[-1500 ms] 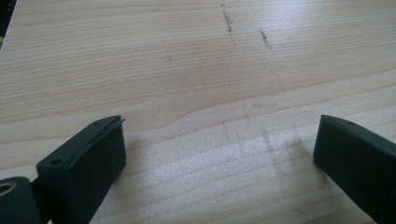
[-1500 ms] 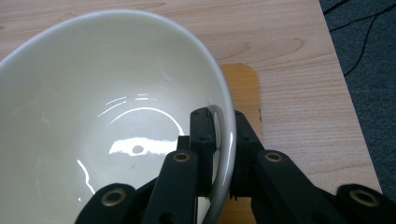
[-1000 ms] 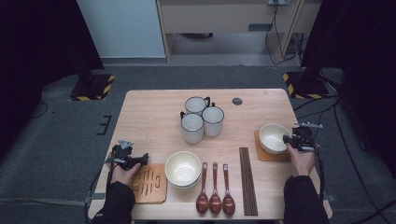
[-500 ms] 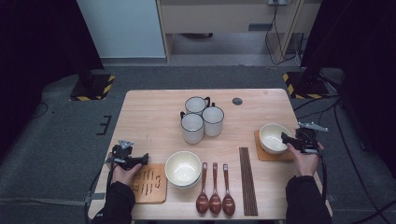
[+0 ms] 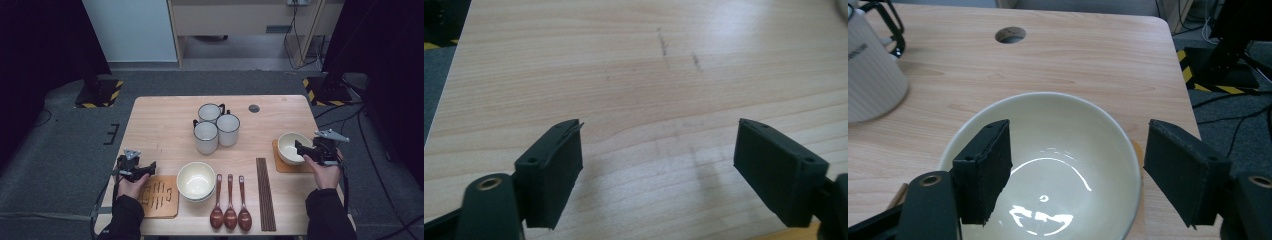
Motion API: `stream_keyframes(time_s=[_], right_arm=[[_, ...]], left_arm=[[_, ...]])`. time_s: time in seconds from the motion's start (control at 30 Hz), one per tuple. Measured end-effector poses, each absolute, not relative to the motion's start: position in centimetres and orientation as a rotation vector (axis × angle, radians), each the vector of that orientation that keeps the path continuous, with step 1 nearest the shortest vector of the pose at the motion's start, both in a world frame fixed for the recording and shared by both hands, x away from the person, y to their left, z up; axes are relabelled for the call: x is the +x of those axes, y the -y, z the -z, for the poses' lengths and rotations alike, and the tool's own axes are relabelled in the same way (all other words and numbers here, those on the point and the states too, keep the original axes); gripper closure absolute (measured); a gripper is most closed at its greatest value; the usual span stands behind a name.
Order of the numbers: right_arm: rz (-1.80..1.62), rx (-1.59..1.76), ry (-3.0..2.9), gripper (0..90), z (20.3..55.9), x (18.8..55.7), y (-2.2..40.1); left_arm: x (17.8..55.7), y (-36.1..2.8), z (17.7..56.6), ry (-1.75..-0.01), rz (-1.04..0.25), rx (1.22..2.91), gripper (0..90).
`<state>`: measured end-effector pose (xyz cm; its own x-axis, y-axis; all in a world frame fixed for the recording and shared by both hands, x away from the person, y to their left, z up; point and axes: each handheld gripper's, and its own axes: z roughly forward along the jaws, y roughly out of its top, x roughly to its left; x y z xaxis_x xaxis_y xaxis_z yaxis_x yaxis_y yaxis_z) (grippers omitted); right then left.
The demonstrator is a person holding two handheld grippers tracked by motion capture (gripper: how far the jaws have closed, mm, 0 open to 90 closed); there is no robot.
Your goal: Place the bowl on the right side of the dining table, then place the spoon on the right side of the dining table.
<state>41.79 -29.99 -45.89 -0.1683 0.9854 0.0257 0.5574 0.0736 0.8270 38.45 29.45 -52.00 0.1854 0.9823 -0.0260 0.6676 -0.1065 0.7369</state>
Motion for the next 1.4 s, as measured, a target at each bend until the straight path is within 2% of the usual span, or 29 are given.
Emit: stream_keyframes(time_s=[0.4,1.07,1.4], right_arm=[[-1.042,1.463,-1.810,24.2,44.2,41.1,28.4],[-1.158,1.359,-1.863,22.4,41.5,39.9,25.6],[-1.209,1.324,-1.884,22.7,40.7,39.5,24.6]], left_arm=[[37.1,-28.7,48.8,-1.425,-0.637,1.737,26.9],[35.0,-26.1,42.0,-1.220,-0.635,1.625,28.1],[34.3,-23.8,40.9,-1.145,-0.611,1.634,31.4]])
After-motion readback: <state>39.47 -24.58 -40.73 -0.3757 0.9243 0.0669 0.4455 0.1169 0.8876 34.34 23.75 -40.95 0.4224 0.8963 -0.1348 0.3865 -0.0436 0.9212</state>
